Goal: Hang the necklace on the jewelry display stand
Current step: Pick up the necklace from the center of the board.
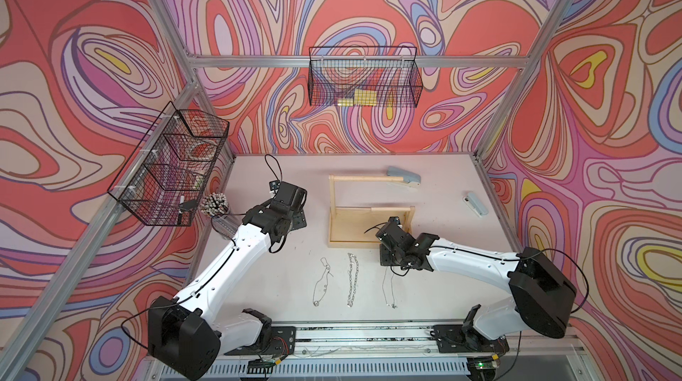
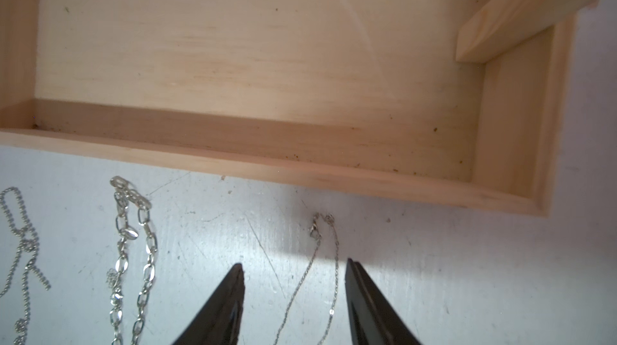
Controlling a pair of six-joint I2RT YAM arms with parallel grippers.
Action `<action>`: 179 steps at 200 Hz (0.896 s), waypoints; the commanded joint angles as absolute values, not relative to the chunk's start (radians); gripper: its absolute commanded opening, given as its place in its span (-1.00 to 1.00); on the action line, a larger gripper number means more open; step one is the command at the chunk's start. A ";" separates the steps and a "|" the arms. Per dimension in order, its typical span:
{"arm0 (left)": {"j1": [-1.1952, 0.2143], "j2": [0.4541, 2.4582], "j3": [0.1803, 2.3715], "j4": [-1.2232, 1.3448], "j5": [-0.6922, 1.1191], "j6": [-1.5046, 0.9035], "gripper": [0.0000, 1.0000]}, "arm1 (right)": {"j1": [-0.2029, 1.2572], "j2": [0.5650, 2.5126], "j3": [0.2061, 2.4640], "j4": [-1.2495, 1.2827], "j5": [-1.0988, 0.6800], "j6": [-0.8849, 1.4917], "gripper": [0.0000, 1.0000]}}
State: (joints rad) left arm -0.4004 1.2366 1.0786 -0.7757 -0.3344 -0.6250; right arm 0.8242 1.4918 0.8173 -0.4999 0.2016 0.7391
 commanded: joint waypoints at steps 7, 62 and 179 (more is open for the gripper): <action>-0.403 1.226 1.068 -0.798 -0.324 -0.640 0.53 | 0.826 1.541 0.806 -0.490 0.207 0.767 0.01; -0.404 1.218 1.062 -0.799 -0.321 -0.616 0.53 | 0.807 1.593 0.805 -0.473 0.198 0.768 -0.06; -0.403 1.221 1.065 -0.800 -0.326 -0.606 0.53 | 0.768 1.665 0.787 -0.497 0.132 0.738 -0.40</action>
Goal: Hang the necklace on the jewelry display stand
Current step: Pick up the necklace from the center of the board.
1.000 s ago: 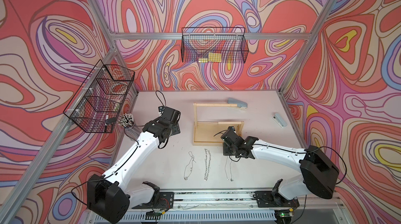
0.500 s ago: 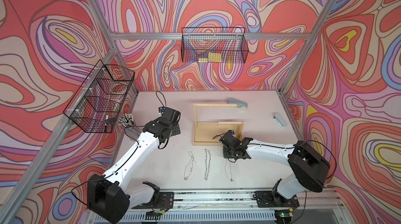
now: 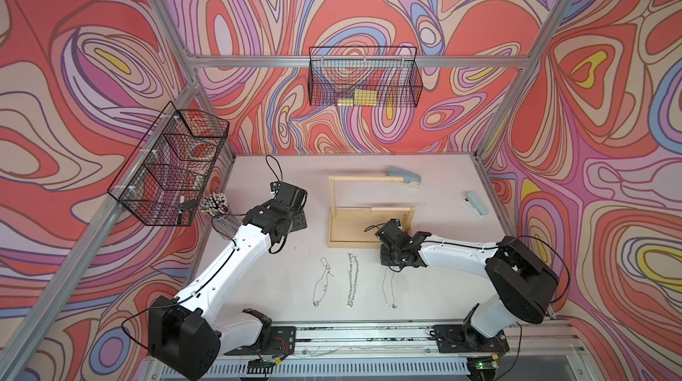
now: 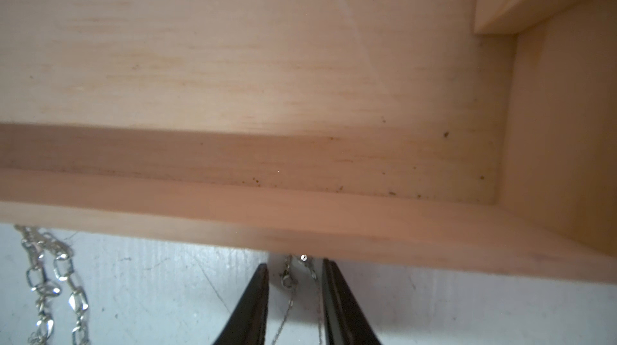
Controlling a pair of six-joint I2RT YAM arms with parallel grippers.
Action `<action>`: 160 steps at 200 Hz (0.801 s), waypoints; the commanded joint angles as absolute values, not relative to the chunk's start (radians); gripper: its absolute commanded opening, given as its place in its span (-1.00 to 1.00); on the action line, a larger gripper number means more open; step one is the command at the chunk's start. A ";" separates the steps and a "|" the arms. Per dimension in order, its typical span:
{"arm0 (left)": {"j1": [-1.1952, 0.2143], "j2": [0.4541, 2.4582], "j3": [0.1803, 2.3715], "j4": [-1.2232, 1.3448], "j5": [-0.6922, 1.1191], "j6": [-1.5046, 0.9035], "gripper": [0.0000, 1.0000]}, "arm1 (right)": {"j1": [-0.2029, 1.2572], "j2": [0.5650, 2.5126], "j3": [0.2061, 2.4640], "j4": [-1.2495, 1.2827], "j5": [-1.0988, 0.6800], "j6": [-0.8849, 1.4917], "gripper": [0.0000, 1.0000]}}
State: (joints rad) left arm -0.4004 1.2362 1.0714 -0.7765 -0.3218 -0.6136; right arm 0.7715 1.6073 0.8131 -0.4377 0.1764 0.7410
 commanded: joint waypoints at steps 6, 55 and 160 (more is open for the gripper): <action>-0.405 1.222 1.064 -0.798 -0.326 -0.606 0.53 | 0.768 1.667 0.786 -0.502 0.132 0.735 -0.40; -0.403 1.225 1.055 -0.779 -0.317 -0.605 0.52 | 0.770 1.702 0.776 -0.532 0.108 0.734 -0.44; -0.404 1.224 1.047 -0.777 -0.324 -0.603 0.52 | 0.788 1.690 0.802 -0.607 0.079 0.722 -1.00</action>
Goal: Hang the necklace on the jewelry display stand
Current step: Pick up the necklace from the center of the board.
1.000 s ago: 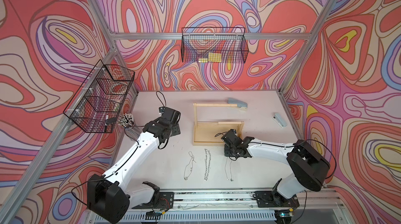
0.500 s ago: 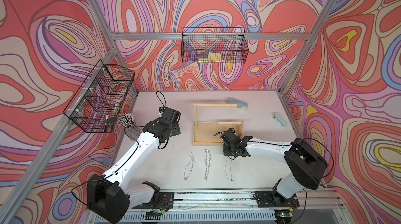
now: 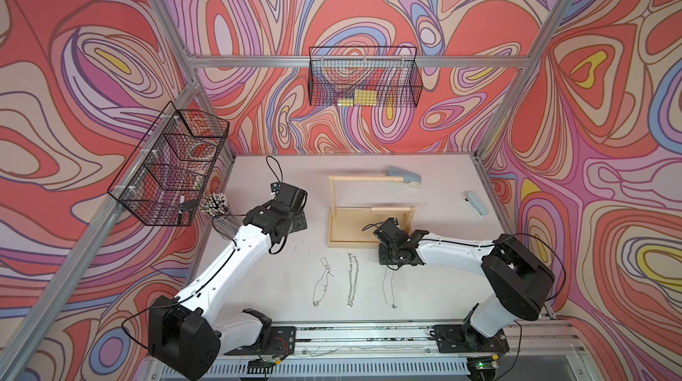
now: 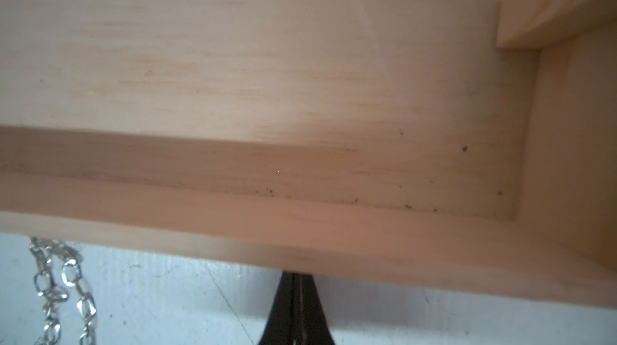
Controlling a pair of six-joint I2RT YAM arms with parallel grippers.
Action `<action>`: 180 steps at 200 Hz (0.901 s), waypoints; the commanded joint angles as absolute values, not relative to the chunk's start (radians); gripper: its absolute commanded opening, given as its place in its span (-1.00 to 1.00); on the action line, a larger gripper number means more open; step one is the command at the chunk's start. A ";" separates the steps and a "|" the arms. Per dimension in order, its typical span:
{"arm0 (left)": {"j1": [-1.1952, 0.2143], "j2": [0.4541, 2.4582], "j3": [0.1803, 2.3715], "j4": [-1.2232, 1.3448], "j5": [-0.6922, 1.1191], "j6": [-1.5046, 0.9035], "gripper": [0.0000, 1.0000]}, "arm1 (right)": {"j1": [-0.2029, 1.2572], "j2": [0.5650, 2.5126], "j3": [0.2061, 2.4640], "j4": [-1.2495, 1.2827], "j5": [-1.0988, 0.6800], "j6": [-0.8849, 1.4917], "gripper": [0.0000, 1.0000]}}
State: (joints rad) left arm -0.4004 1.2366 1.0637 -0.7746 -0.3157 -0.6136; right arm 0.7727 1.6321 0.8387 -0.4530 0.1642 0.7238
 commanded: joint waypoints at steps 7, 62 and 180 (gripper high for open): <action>-0.403 1.225 1.047 -0.778 -0.321 -0.604 0.52 | 0.790 1.689 0.809 -0.612 0.081 0.721 -1.00; -0.403 1.218 1.051 -0.776 -0.325 -0.606 0.52 | 0.810 1.634 0.914 -0.696 0.105 0.694 -1.00; -0.403 1.195 1.047 -0.750 -0.267 -0.587 0.30 | 0.813 1.514 1.067 -0.820 0.170 0.666 -1.00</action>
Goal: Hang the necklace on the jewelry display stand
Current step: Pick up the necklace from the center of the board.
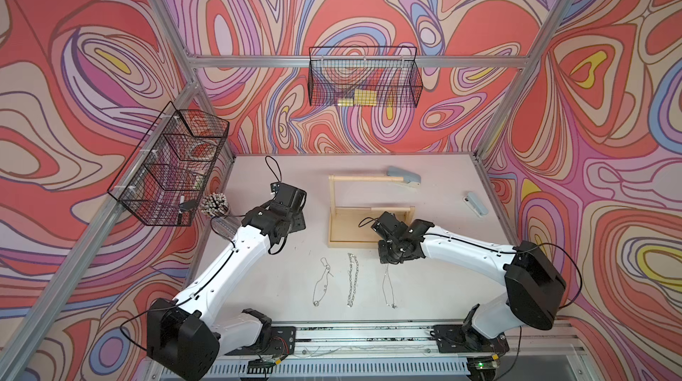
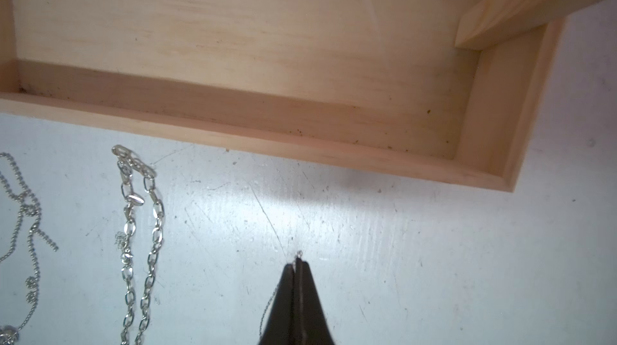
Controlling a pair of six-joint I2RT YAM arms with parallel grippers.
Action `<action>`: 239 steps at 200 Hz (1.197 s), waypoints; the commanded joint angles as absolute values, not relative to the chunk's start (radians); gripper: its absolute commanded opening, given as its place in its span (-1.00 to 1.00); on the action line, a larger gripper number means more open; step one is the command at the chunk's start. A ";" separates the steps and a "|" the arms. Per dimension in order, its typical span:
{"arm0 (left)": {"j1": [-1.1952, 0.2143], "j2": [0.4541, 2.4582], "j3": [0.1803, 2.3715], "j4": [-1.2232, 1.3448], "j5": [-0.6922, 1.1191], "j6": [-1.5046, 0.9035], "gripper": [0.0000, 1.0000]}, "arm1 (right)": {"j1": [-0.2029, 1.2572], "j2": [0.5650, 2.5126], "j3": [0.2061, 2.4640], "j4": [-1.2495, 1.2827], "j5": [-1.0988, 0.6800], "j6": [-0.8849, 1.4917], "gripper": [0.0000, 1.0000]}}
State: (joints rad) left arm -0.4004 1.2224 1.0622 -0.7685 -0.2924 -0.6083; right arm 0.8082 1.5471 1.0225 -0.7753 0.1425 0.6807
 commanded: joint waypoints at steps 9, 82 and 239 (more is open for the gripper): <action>-0.402 1.191 1.046 -0.742 -0.252 -0.581 0.29 | 0.814 1.507 1.090 -0.829 0.167 0.661 -1.00; -0.403 1.165 1.070 -0.678 -0.138 -0.531 0.25 | 0.814 1.451 1.270 -0.916 0.172 0.603 -1.00; -0.417 1.063 1.041 -0.408 0.417 -0.498 0.16 | 0.813 1.452 1.668 -0.991 0.037 0.435 -1.00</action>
State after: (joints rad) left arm -0.4053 1.1126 1.0641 -0.5293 0.2718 -0.5011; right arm 0.8082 1.4273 1.6264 -0.9607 0.0650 0.4793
